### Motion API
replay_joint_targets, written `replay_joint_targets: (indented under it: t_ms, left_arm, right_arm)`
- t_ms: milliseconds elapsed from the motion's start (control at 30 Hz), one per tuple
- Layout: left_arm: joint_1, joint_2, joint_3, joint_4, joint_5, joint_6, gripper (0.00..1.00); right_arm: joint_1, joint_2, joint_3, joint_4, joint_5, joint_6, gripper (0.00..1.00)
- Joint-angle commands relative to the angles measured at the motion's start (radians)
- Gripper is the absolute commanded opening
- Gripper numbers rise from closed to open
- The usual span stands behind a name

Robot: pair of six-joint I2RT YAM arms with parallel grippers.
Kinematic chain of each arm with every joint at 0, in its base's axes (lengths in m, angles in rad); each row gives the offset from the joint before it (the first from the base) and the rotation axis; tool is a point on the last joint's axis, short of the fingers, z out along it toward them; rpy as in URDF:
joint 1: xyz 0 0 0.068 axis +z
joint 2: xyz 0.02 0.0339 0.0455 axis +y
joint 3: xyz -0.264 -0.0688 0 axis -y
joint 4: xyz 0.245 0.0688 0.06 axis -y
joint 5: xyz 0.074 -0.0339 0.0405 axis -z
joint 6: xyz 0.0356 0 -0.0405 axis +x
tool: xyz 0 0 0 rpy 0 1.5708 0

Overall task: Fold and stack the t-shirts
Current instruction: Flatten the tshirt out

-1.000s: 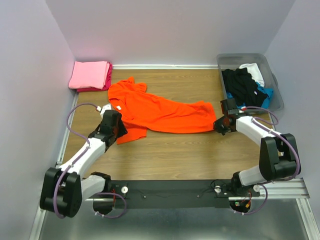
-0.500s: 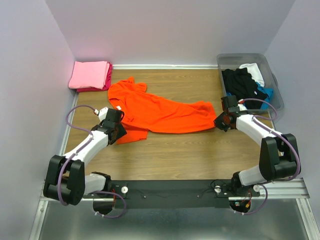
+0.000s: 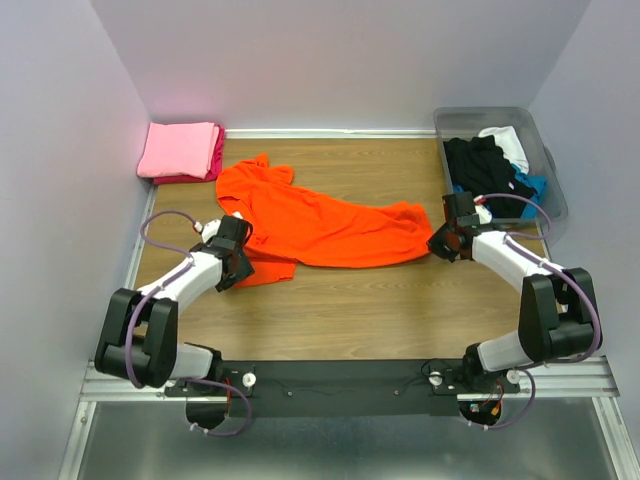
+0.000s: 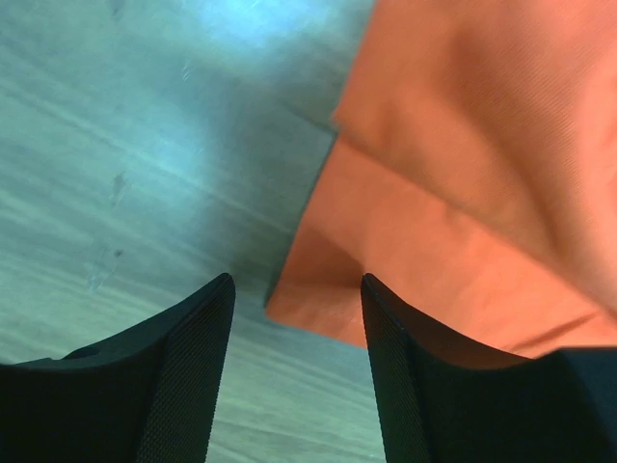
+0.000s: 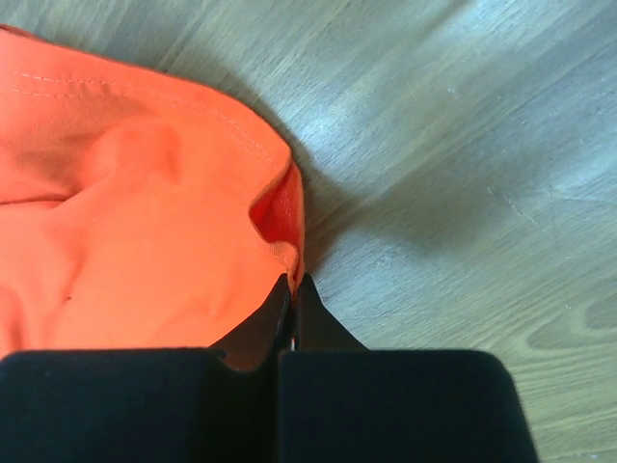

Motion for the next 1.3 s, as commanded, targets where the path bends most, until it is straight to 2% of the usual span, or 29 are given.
replay_joint_targets:
  t_ms: [0, 267, 367, 433, 533, 633, 767, 900, 1000, 1133, 1267]
  left_arm:
    - [-0.002, 0.062, 0.038, -0.012, 0.025, 0.014, 0.61]
    - [-0.003, 0.136, 0.047, -0.015, 0.079, 0.038, 0.47]
    - [-0.005, 0.154, 0.046, -0.018, 0.096, 0.049, 0.33]
    - [-0.005, 0.153, 0.043, -0.017, 0.107, 0.054, 0.16]
    - [-0.005, 0.127, 0.052, -0.032, 0.116, 0.055, 0.00]
    - [-0.005, 0.056, 0.092, -0.079, 0.087, 0.052, 0.00]
    - [0.003, -0.090, 0.214, -0.160, -0.049, 0.043, 0.00]
    - [0.046, -0.194, 0.417, -0.222, -0.171, 0.061, 0.00]
    - [0.069, -0.249, 0.649, -0.247, -0.273, 0.091, 0.00]
    - [0.078, -0.301, 0.878, -0.232, -0.413, 0.114, 0.00]
    - [0.079, -0.416, 0.955, -0.066, -0.510, 0.222, 0.00]
  right_arm:
    - [-0.001, -0.016, -0.021, 0.030, -0.008, -0.026, 0.01]
    - [-0.002, -0.043, -0.055, 0.039, -0.008, -0.026, 0.01]
    - [-0.002, -0.063, -0.056, 0.039, -0.031, -0.015, 0.01]
    - [-0.004, -0.074, -0.055, 0.038, -0.036, -0.011, 0.01]
    - [-0.002, -0.080, -0.050, 0.038, -0.034, -0.012, 0.01]
    - [-0.004, -0.091, -0.044, 0.036, -0.043, -0.015, 0.01]
    - [-0.004, -0.123, 0.009, 0.035, -0.034, -0.047, 0.00]
    - [-0.005, -0.166, 0.133, 0.021, 0.009, -0.130, 0.01]
    - [-0.005, -0.189, 0.287, -0.028, 0.053, -0.210, 0.01]
    - [-0.007, -0.227, 0.475, -0.063, 0.090, -0.329, 0.01]
    - [-0.005, -0.296, 0.629, -0.076, 0.099, -0.422, 0.01]
